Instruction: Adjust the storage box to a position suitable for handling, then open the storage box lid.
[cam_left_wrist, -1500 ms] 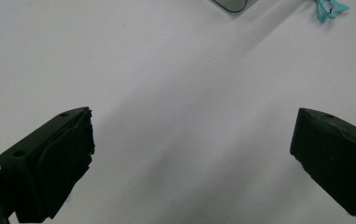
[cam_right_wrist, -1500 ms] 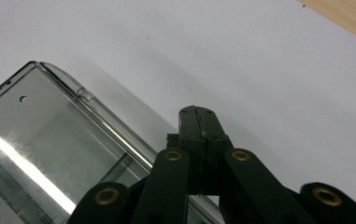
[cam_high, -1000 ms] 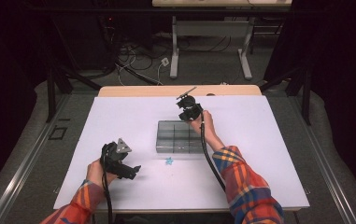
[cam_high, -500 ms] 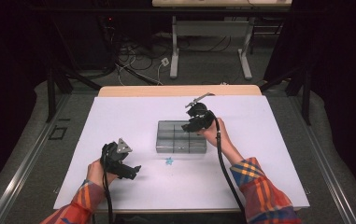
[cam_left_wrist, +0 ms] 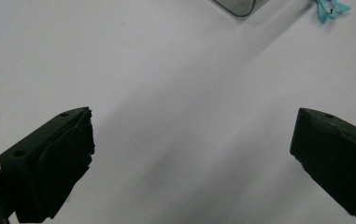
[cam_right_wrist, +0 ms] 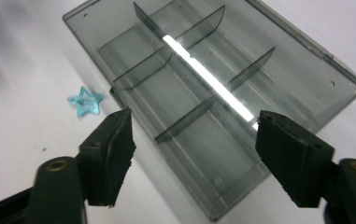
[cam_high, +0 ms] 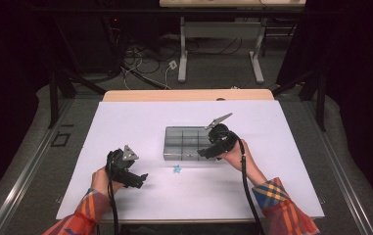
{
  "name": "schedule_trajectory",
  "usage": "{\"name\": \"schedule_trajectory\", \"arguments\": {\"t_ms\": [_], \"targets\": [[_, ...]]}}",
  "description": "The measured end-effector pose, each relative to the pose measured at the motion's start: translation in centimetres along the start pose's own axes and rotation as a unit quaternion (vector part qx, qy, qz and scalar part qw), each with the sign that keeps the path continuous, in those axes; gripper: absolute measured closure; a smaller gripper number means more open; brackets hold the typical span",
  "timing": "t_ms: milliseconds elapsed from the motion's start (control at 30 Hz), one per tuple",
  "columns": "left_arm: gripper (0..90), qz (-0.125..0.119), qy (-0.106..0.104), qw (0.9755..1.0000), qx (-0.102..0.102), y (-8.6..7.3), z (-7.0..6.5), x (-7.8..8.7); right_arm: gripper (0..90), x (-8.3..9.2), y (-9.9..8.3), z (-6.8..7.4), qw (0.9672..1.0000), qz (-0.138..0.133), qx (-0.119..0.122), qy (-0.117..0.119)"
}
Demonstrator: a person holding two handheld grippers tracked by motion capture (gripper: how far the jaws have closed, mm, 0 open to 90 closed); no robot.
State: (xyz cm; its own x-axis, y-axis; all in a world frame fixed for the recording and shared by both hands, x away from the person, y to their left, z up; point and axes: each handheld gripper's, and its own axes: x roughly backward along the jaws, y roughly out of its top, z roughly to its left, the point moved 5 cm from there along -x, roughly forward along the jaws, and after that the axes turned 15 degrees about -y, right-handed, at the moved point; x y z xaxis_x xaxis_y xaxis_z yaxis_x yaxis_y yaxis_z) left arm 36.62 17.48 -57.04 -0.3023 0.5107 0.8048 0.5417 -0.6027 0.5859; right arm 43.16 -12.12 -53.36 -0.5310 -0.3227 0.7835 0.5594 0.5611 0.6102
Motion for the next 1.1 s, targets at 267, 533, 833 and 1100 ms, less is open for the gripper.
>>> {"name": "schedule_trajectory", "arguments": {"t_ms": [267, 533, 833, 1100], "targets": [[0.0, -0.004, -0.002, 1.0, 0.002, -0.1, 0.0, 0.0, 11.9, 1.6, -1.8, 0.5, 0.9996, -0.023, -0.001, 0.016], [0.0, 0.0, 0.001, 1.0, -0.001, -0.1, 0.1, 0.1, 0.0, 2.6, -3.5, 1.2, 0.999, -0.025, 0.003, 0.037], [0.0, -0.003, -0.002, 1.0, -0.001, 0.0, 0.0, 0.1, 0.0, 2.6, -5.7, 1.8, 0.9982, -0.032, -0.005, 0.051], [0.0, -0.009, 0.0, 1.0, -0.001, 0.0, -0.1, 0.2, 0.0, 2.5, -6.7, 3.2, 0.9975, -0.033, -0.001, 0.063]]}}
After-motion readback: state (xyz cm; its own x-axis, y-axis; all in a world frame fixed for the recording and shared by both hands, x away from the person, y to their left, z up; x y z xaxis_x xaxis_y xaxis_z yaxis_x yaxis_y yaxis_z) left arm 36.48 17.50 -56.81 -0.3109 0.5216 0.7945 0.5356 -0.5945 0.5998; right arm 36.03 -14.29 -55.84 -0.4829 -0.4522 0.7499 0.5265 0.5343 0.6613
